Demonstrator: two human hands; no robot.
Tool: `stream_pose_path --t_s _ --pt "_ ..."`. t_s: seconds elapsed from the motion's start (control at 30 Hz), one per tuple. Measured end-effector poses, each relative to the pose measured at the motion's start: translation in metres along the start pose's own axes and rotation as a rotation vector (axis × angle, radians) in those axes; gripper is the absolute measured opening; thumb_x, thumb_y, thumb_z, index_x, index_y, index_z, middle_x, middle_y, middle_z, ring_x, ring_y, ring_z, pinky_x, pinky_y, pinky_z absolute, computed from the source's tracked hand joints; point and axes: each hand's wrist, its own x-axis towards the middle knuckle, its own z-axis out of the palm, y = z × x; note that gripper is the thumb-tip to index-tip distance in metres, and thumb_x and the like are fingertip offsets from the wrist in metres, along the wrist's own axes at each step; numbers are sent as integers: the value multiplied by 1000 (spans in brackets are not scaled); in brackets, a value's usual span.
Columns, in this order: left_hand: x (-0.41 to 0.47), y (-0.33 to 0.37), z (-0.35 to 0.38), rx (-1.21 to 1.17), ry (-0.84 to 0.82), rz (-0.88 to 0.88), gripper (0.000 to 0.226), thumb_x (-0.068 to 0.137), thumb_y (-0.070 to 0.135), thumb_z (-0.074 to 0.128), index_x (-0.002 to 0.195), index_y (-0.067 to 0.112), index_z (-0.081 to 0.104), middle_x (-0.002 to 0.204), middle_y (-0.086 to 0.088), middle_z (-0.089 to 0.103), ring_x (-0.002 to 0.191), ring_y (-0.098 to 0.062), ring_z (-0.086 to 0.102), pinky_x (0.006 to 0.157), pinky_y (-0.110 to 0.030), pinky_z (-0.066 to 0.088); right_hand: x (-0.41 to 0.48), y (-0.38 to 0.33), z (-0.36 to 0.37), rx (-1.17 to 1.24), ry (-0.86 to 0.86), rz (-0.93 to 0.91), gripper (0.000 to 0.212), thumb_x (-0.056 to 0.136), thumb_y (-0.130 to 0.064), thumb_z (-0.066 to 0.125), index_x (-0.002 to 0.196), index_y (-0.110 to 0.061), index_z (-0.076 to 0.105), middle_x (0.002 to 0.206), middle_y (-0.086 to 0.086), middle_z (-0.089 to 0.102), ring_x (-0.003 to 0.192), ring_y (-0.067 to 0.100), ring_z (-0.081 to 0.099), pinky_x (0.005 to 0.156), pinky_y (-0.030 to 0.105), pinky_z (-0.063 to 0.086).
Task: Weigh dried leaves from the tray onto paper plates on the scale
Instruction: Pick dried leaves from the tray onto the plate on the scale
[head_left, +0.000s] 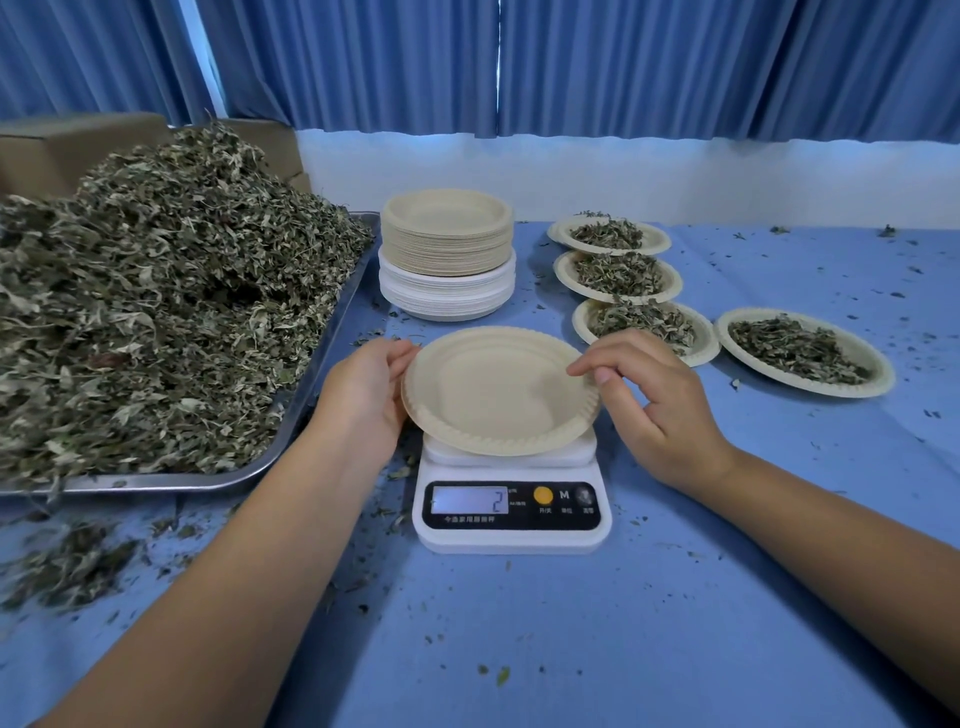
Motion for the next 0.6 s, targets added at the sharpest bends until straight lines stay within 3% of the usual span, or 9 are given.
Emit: stream_pose_path --t_s 0.1,0.3,0.6 --pt "-1 1 1 -1 3 -9 20 97 10 43 106 2 58 98 -7 64 96 -21 61 80 -33 49 0 0 0 -18 -7 -14 29 94 -14 42 95 -6 70 92 3 63 91 20 56 86 29 43" --pt "-3 2 2 -20 2 -29 19 96 8 44 105 0 59 91 -6 65 80 -17 61 66 -29 50 1 -1 0 -28 -10 -20 29 94 -14 42 95 -6 70 92 2 62 90 20 56 86 28 42" --pt "-3 2 1 -44 -2 -24 18 95 8 43 101 1 59 91 -7 65 81 -16 61 64 -26 49 0 -2 1 -33 -24 -23 30 94 -14 42 94 -5 70 92 4 64 91 22 56 88 26 40"
